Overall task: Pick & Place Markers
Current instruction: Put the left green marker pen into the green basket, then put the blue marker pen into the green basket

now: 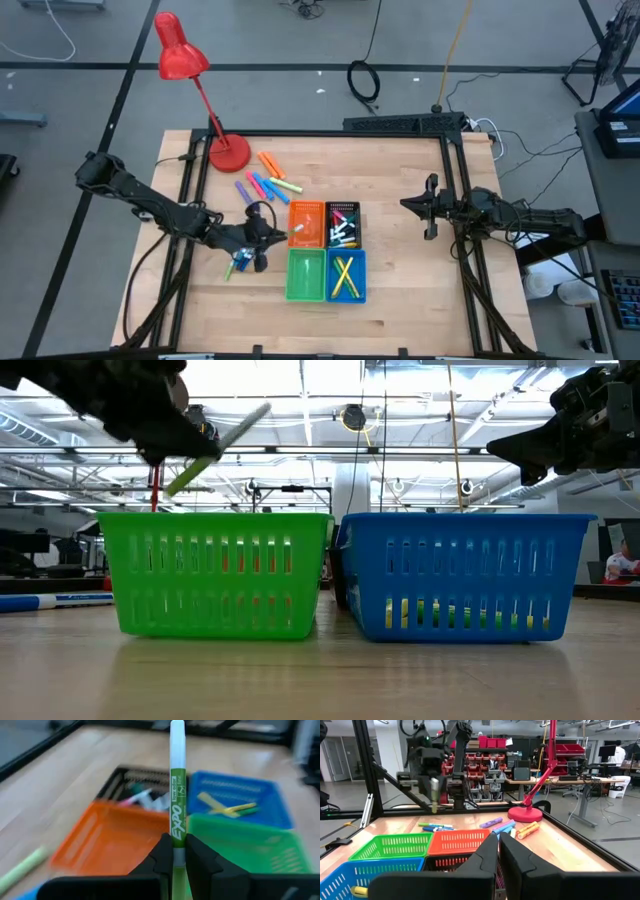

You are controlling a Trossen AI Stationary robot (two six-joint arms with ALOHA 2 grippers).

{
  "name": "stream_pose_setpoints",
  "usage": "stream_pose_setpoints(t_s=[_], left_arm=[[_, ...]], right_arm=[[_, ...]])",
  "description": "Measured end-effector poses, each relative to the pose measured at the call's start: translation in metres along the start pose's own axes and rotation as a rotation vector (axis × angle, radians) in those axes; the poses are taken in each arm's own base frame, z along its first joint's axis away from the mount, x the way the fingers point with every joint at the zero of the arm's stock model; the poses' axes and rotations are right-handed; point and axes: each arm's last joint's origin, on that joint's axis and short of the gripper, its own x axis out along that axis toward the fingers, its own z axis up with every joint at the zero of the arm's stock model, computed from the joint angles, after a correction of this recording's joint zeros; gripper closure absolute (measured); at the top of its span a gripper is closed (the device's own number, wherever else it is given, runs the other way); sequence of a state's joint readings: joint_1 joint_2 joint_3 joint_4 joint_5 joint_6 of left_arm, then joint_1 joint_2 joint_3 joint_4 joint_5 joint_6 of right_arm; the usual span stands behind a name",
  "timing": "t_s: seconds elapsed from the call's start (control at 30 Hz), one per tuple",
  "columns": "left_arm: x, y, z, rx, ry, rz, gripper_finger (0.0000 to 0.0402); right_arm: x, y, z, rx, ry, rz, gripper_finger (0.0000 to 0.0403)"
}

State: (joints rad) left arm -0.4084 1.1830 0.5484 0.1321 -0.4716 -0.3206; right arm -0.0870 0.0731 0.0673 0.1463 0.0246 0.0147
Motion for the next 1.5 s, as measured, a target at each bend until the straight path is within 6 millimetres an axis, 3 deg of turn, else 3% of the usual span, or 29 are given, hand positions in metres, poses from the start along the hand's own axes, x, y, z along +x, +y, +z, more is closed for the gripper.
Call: stream_pose_setpoints(t_s=[0.13, 0.47, 0.83, 1.33, 1.5], left_arm=[[0.013, -0.01, -0.002, 0.08, -0.025, -0.12, 0.0368], [0.058, -0.029, -0.03, 0.199, -0.002, -0.408, 0.0364], [0.06, -0.026, -0.024, 0.172, -0.066, -0.417, 0.0327], [0.06, -0.026, -0.024, 0.138, -0.055, -0.416, 0.0325], [0.056, -0.024, -0.025, 0.01, 0.037, -0.431, 0.0325]], right_arm=[[0.0, 0.0, 0.0, 0.0, 0.0, 0.0, 0.0394], [0.0, 0.0, 0.0, 0.0, 0.0, 0.0, 0.0394], [0.0, 0.0, 0.0, 0.0, 0.0, 0.0, 0.0394], [0.0, 0.0, 0.0, 0.0, 0.0, 0.0, 0.0394], [0.0, 0.0, 0.0, 0.0, 0.0, 0.0, 0.0394]])
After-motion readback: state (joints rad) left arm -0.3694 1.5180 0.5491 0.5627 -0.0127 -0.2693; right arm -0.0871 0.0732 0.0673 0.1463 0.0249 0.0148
